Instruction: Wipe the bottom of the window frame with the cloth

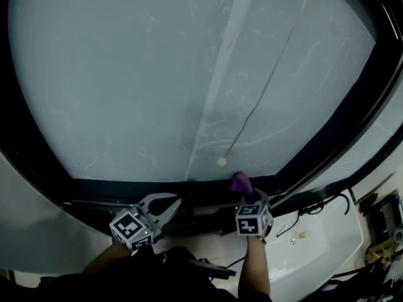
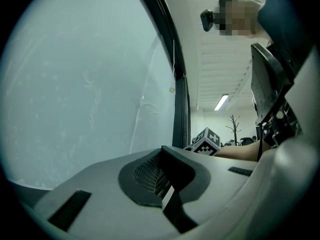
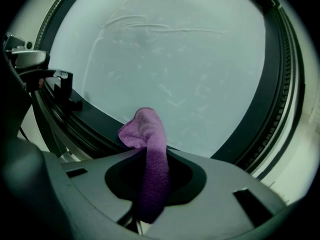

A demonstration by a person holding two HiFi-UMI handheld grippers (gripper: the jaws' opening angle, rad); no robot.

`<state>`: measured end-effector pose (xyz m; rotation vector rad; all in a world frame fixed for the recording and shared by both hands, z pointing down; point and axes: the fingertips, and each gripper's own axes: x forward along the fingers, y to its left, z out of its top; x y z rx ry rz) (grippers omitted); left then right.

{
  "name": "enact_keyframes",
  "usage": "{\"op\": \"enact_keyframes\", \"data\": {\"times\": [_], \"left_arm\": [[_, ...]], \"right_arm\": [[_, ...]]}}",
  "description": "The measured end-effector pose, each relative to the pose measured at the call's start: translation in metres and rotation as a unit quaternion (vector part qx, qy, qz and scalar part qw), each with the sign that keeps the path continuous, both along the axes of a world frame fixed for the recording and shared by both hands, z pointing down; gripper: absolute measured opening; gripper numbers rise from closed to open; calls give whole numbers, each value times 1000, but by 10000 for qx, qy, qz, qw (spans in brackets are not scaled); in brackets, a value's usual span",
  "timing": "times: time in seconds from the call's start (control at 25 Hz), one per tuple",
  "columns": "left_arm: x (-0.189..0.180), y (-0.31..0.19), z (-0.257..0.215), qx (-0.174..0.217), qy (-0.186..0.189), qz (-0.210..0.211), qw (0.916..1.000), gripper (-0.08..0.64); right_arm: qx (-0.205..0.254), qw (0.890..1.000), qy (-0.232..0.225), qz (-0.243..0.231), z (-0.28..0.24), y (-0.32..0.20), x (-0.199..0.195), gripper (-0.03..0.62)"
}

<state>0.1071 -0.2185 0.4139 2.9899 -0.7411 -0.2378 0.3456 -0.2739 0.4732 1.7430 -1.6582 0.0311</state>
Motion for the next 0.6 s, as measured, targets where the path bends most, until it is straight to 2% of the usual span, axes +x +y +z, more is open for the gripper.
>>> {"op": "enact_keyframes", "data": {"times": [0.24,0.44,0.6], "left_arm": [[14,4,-18,314,301,178,9989,1],[37,6,-20,489,39,355,9982,2],[45,4,-19,443,47,407,9982,2]], "right_arm": [[21,10000,-16,2,-1,-3,21,81],[-33,9999,-121,111,3,-3,39,81],[-39,9997,-153,186,6,-5,56,81]]}}
